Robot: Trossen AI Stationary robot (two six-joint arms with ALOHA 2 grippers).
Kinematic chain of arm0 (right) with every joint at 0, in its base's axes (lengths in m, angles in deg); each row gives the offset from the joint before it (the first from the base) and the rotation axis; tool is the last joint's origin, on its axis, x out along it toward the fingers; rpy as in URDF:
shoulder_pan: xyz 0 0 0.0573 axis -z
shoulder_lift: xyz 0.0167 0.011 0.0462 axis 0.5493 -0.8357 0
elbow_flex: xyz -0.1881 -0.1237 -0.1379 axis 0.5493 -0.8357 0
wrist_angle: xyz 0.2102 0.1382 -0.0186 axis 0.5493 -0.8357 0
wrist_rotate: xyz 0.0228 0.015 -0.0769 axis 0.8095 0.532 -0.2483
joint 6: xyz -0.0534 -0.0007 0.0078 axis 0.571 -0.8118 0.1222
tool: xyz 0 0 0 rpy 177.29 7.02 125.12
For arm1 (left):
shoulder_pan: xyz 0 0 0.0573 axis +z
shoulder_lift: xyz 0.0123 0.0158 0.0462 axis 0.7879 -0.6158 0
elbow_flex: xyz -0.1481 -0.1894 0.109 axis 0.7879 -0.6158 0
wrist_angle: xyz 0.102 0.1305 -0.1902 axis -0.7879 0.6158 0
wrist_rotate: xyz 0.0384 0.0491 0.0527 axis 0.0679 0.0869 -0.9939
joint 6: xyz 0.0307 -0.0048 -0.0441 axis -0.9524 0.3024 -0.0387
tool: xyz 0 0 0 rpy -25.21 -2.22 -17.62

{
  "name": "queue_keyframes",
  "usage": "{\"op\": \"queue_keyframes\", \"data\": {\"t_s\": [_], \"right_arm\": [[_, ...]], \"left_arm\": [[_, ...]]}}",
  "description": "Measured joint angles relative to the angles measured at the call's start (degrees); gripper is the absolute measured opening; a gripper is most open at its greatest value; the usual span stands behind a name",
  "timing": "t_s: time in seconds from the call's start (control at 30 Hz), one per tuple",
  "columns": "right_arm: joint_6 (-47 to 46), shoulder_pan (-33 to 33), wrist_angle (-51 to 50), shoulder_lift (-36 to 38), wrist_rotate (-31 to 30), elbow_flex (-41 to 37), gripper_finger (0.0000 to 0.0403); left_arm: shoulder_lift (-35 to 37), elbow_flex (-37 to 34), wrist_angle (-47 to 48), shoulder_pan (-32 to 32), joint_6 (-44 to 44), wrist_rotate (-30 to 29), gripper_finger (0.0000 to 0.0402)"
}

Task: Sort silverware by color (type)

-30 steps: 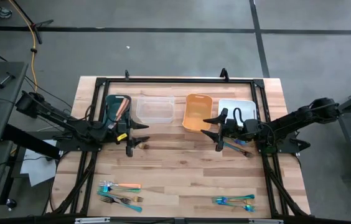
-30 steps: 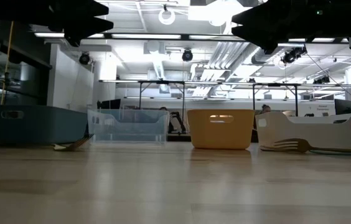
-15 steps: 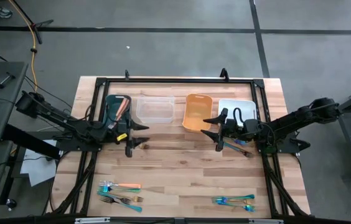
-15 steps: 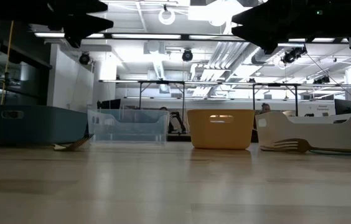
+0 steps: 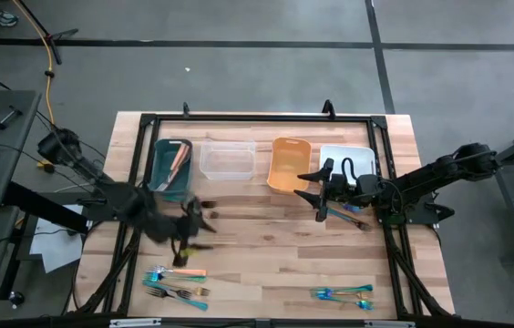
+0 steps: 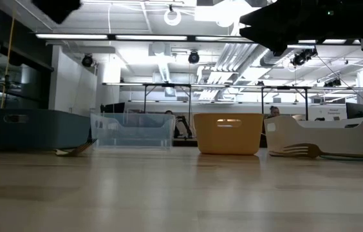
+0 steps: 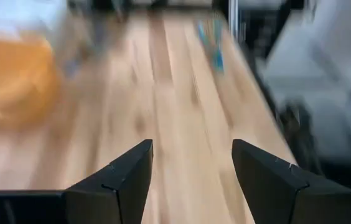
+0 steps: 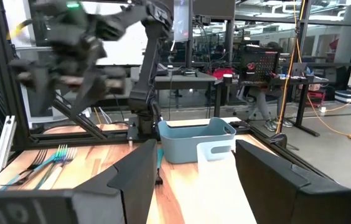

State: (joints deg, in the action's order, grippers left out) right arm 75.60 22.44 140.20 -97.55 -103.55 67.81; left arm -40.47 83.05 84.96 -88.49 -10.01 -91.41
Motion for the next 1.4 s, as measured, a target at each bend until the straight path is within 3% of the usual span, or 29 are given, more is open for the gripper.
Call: {"op": "queue_keyframes", "data": {"t_s": [0.17,0.33,0.7,1.4], "right_arm": [[-1.75,-0.01,0.0,0.0,0.0,0.0,0.021],[-1.89,-0.04,0.0,0.0,0.0,0.0,0.021],[-1.49,-0.04,0.0,0.0,0.0,0.0,0.021],[-1.3,-0.05,-0.41,0.0,0.02,0.0,0.021]], "left_arm": [[-12.63,10.08,20.58,-5.7,11.43,1.42,0.0211],[-22.58,14.22,29.3,-9.61,18.38,6.61,0.0211],[-31.62,14.36,29.27,-12.45,23.29,12.43,0.0211],[-32.78,11.44,26.21,-12.42,21.53,13.48,0.0211]]}}
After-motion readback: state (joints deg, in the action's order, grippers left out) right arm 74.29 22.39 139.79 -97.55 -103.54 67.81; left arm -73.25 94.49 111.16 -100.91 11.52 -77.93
